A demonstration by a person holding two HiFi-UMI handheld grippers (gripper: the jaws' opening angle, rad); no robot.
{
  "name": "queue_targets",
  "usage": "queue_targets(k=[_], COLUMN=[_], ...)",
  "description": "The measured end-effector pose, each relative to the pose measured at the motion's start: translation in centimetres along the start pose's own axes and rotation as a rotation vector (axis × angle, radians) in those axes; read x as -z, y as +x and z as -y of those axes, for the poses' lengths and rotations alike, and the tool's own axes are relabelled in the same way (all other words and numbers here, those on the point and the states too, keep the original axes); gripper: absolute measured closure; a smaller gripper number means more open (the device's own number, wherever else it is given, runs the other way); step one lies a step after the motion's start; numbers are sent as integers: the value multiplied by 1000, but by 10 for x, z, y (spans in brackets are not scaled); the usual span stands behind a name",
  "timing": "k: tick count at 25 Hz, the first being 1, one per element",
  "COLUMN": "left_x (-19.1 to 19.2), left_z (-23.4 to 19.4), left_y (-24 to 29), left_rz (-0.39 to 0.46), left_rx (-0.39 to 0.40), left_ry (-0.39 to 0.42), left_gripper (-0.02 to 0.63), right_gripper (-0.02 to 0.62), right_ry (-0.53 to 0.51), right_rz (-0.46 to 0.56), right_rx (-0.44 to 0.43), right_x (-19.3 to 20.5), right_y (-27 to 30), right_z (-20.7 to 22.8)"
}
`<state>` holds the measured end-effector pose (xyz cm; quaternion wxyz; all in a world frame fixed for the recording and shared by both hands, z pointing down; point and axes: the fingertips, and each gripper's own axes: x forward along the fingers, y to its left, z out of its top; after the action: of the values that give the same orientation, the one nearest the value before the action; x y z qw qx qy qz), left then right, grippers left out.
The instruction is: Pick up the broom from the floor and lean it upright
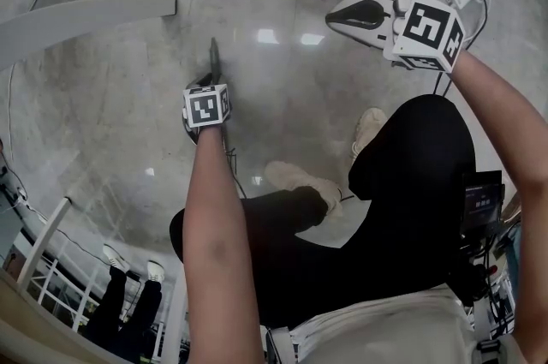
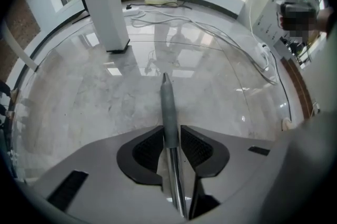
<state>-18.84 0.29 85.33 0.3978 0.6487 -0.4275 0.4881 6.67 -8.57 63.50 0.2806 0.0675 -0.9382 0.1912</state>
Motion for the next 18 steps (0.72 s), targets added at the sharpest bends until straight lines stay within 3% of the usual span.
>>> queue_targets(k=[4,9,18], left_x=[5,2,-5], left_z=[-4,-1,21], left_y=[11,0,-137], left_rz=[-26,-18,165], left_rx=[-62,-64,-77], left_ry=[-7,-10,1], left_gripper=[511,518,520], right_gripper=[577,577,577], right_ry=[-2,18,59], right_rz=[11,24,-2], right_rx=[11,38,17], right_x=[8,4,-64], right_y=[-1,-12,-59], right_z=[4,4,-72])
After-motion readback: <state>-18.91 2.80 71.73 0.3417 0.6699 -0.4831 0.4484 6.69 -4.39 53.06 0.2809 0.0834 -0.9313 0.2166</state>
